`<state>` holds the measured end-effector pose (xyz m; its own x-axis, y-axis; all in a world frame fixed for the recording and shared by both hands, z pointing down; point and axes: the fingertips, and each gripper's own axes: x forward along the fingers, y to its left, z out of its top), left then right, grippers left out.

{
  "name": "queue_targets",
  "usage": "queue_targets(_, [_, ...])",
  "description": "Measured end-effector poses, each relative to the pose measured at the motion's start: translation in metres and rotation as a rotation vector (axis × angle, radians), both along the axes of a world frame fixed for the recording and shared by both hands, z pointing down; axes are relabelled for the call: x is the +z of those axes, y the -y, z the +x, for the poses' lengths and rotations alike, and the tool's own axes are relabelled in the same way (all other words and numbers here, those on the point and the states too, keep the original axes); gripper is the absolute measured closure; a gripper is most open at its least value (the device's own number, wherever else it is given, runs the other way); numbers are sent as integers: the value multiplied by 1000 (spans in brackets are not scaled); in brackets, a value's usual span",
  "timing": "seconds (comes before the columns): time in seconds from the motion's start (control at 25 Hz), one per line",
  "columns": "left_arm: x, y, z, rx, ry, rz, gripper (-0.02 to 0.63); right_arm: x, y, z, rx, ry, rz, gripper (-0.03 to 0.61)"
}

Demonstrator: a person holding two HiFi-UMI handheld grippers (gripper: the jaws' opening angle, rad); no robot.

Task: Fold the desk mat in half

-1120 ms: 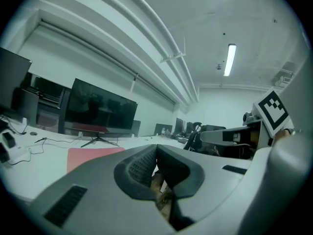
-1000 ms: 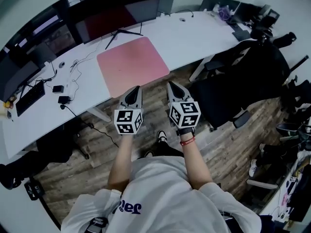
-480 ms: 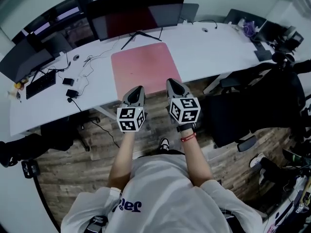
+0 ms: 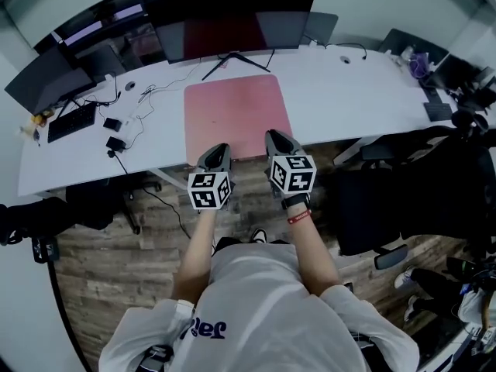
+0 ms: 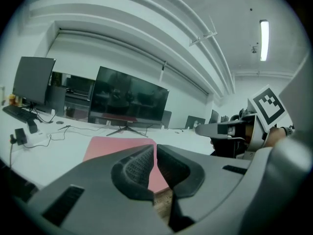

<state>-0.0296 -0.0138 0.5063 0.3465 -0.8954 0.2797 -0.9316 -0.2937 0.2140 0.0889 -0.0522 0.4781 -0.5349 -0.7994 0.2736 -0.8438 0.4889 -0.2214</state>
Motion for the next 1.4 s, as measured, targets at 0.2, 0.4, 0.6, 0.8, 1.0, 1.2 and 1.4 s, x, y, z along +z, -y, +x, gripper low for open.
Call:
queue_targets(0.2, [36,4,10,-39,-40,-93,591,39,9,11,-28,9,-77,535])
queue_targets(0.4, [68,2,12,-67,-72,-176,538,78,9,14,-34,34,-163,514])
queue_targets(0.6, [93,5,4,-106,-109,-239,508,111,12,14,-25,61,-245,498])
queue_targets(0.8, [116,13,-6,-120,-167,-303,482,143,20,10,1,122,-334,469])
queue_targets(1.0, [143,18,-11,-121,-227,-370,443,171,22,3,31,167,-416,442])
queue_targets(1.2, [161,22,-16,-138,-300,-426,420,199,19,-6,48,204,-509,422])
queue_targets(1.4, [182,25,-18,-151,-374,-485,402,218,21,-12,67,266,-577,399])
